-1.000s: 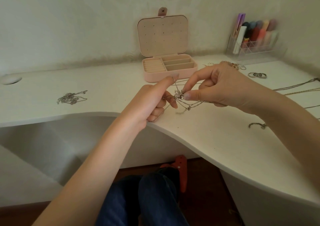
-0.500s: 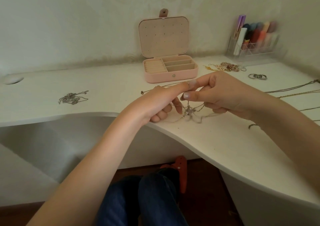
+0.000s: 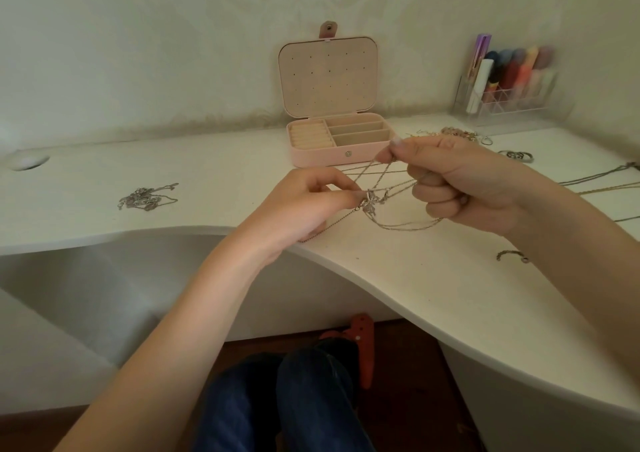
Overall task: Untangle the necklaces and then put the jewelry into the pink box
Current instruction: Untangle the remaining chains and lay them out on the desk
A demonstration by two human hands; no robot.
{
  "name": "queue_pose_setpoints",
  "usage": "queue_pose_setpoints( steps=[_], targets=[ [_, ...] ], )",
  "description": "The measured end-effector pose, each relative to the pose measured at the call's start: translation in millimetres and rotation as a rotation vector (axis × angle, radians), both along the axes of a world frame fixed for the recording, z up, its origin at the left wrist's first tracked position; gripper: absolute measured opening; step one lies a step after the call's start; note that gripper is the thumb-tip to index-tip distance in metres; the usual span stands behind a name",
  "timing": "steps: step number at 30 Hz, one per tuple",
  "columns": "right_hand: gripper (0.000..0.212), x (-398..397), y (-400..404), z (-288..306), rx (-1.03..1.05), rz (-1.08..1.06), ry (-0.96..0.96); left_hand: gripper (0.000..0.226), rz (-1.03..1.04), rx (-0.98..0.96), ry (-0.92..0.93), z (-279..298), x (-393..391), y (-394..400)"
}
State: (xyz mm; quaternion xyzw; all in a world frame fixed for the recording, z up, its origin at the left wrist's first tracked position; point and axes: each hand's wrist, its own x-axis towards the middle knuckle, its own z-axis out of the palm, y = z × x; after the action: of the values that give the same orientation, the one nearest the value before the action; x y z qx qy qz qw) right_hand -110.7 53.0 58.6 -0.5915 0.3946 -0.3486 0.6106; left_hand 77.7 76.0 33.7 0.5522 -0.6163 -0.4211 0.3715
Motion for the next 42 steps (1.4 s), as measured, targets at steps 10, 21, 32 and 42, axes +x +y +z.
queue_pose_setpoints(
  steps=[10, 21, 32, 42],
  targets=[
    [0.018, -2.9, 0.7, 4.4, 0.010, -0.037, -0.075, 0.036, 0.125, -0.221, 0.207, -6.6, 1.0, 12.1],
    [0.018, -1.2, 3.9, 6.6, -0.035, -0.006, -0.061, 0.011, 0.104, -0.394, -0.024, -10.0, -8.5, 10.2],
    [0.019, -3.7, 8.0, 16.4, -0.029, -0.020, -0.287, 0.009, 0.097, -0.356, -0.264, -19.7, -5.8, 7.5],
    [0.022, -13.3, 1.3, 18.0, -0.176, -0.076, -0.162, 0.018, 0.030, -0.055, 0.611, -7.1, -0.5, 11.7]
  ],
)
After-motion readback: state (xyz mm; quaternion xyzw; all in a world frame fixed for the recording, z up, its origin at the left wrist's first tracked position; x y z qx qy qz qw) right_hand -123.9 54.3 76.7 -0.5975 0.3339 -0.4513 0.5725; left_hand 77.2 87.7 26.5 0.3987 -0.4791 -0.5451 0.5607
